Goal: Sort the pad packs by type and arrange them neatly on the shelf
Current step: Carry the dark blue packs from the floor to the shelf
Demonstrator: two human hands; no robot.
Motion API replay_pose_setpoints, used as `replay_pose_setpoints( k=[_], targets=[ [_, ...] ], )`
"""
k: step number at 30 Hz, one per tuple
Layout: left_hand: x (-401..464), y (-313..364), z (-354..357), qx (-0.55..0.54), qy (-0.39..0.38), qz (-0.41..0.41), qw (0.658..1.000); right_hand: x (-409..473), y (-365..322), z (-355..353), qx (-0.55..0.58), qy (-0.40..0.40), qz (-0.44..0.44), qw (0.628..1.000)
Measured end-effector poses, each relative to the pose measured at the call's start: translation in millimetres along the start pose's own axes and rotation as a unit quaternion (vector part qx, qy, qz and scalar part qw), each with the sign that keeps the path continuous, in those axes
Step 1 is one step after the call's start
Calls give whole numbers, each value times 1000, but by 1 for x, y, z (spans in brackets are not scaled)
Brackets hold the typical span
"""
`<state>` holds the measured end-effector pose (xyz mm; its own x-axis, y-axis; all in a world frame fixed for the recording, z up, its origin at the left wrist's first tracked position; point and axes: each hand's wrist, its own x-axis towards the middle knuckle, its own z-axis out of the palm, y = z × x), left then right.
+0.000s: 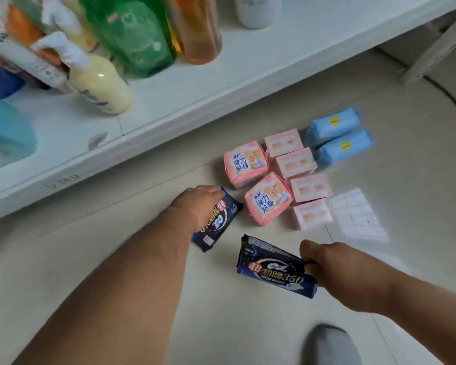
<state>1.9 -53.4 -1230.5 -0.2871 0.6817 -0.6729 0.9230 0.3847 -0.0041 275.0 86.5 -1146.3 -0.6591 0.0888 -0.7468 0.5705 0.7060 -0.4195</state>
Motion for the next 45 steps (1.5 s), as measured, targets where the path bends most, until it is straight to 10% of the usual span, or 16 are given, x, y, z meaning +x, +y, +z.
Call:
replay_pose_setpoints(
  k=[11,15,23,31,45],
  targets=[
    [50,-7,20,84,-24,-2,996,30,20,21,34,-10,-2,999],
    [5,-17,17,-86,-28,-70,993,13,8,12,54,4,6,999],
    [-184,-34,-66,-448,77,-176,873,-107,-76,-71,43,32,35,998],
    [-445,-4,-243,-560,212,-223,769,-326,-214,-225,-22,80,48,995],
    [-819,-4,-474,-575,411,-188,682,-656,-435,-421,-186,232,-131,946]
  ],
)
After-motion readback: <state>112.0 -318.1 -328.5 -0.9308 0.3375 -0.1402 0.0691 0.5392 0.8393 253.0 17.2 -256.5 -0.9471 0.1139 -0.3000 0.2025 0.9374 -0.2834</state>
